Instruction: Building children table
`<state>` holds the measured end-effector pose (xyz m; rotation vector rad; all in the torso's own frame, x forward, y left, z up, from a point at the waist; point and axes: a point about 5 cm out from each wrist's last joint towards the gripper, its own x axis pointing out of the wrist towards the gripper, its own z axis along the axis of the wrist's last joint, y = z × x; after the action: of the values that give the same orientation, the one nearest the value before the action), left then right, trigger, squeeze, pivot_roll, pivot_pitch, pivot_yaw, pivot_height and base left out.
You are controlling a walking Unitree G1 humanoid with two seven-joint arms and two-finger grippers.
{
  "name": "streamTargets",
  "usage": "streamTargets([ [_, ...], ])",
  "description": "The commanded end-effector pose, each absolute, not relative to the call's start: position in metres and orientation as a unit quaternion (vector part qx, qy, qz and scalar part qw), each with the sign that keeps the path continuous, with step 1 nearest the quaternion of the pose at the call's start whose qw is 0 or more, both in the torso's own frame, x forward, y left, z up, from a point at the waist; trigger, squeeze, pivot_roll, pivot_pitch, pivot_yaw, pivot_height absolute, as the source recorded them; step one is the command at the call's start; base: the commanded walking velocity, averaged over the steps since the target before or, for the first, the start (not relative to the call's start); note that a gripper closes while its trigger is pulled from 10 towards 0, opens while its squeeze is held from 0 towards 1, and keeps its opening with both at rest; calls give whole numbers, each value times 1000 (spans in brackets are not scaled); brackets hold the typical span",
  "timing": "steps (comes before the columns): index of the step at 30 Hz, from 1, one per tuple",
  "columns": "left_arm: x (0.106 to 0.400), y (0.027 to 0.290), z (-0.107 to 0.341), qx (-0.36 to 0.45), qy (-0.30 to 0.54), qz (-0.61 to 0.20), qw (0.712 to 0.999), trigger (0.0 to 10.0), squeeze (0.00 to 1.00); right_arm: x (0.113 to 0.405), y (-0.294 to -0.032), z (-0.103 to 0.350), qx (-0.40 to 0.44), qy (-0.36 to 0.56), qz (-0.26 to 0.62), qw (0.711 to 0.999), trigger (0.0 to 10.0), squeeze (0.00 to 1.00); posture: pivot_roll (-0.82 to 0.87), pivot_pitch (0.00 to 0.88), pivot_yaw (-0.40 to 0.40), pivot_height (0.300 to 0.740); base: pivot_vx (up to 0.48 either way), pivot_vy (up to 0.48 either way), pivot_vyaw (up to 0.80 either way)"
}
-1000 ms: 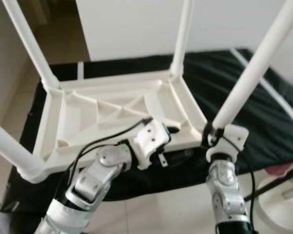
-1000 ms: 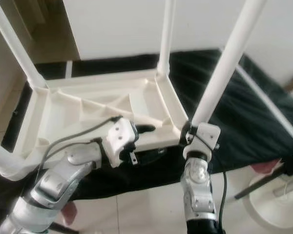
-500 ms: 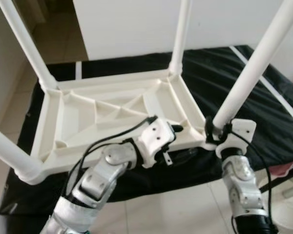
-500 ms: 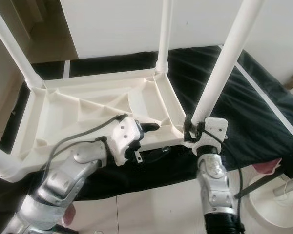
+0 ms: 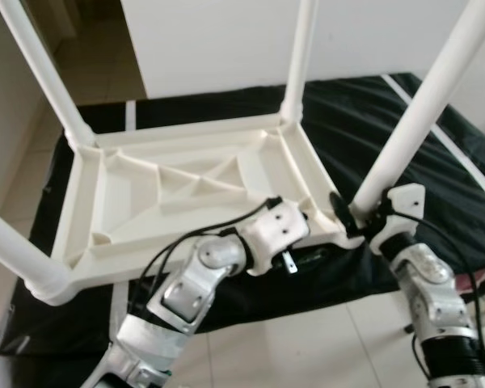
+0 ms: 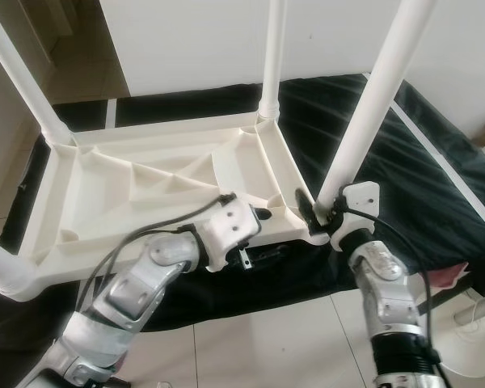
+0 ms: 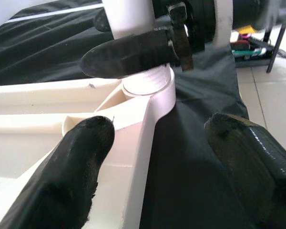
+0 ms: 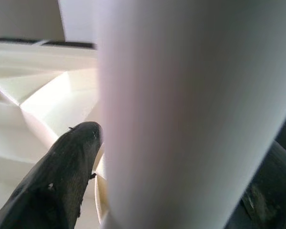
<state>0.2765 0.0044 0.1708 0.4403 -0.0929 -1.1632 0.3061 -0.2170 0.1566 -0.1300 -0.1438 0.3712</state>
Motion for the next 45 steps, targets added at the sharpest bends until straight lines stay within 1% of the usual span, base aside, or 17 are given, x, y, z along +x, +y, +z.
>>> streamTargets([
  [1, 285, 5, 173, 213, -71, -447, 866, 10000, 0, 307, -215, 156, -63, -70, 210, 973, 10000, 0, -12, 71, 1, 740, 0, 0, 0],
  [2, 285, 5, 173, 213, -71, -447, 866, 10000, 0, 307, -215, 156, -63, -70, 210, 973, 10000, 0, -12, 71, 1, 740, 0, 0, 0],
  [4, 284, 3, 171, 213, -68, -449, 865, 10000, 0, 310, -219, 159, -95, -65, 231, 966, 10000, 0, -13, 69, 3, 740, 0, 0, 0],
  [12, 285, 1, 172, 213, -73, -446, 867, 10000, 0, 312, -230, 157, -102, -47, 250, 962, 10000, 0, -10, 59, -5, 740, 0, 0, 0],
  [13, 285, 1, 172, 213, -74, -445, 867, 10000, 0, 311, -231, 156, -101, -45, 252, 961, 8314, 0, -10, 55, -6, 740, 0, 0, 0],
  [14, 286, 2, 173, 214, -76, -444, 867, 10000, 0, 311, -232, 154, -101, -42, 254, 961, 5373, 0, -11, 53, -6, 740, 0, 0, 0],
  [16, 286, 2, 173, 214, -76, -444, 867, 10000, 0, 311, -232, 154, -101, -42, 254, 961, 5373, 0, -11, 53, -6, 740, 0, 0, 0],
  [17, 286, 2, 174, 214, -78, -443, 867, 10000, 0, 311, -234, 152, -102, -39, 252, 962, 1922, 0, -12, 48, -6, 740, 0, 0, 0],
  [19, 287, 2, 174, 214, -78, -443, 867, 10000, 0, 311, -234, 152, -103, -38, 250, 962, 1922, 0, -12, 48, -6, 740, 0, 0, 0],
  [20, 287, 1, 175, 213, -79, -442, 868, 10000, 0, 311, -236, 150, -99, -35, 245, 964, 0, 0, -17, 42, -6, 740, 0, 0, 0],
  [29, 287, -1, 177, 208, -85, -444, 867, 10000, 0, 306, -237, 138, -87, -21, 234, 968, 0, 0, -23, 30, -12, 740, 0, 0, 0],
  [30, 288, -1, 178, 208, -87, -443, 868, 10000, 0, 305, -237, 136, -72, -21, 226, 971, 9569, 0, -23, 30, -12, 740, 0, 0, 0],
  [32, 288, -1, 179, 208, -88, -443, 868, 10000, 0, 305, -237, 136, -66, -21, 223, 972, 9569, 0, -23, 30, -12, 740, 0, 0, 0],
  [33, 288, 0, 179, 208, -88, -442, 868, 10000, 0, 304, -236, 135, -56, -20, 217, 974, 10000, 0, -21, 26, -15, 740, 0, 0, 0],
  [37, 288, 1, 179, 209, -89, -439, 869, 10000, 0, 301, -230, 133, -30, -27, 194, 980, 10000, 0, -24, 23, -15, 740, 0, 0, 0],
  [42, 289, 2, 178, 211, -89, -438, 870, 10000, 0, 302, -226, 133, -27, -31, 155, 987, 10000, 0, -28, 25, -17, 740, 0, 0, 0],
  [45, 289, 2, 178, 210, -89, -437, 870, 10000, 0, 301, -226, 133, -26, -31, 154, 987, 10000, 0, -28, 25, -17, 740, 0, 0, 0],
])
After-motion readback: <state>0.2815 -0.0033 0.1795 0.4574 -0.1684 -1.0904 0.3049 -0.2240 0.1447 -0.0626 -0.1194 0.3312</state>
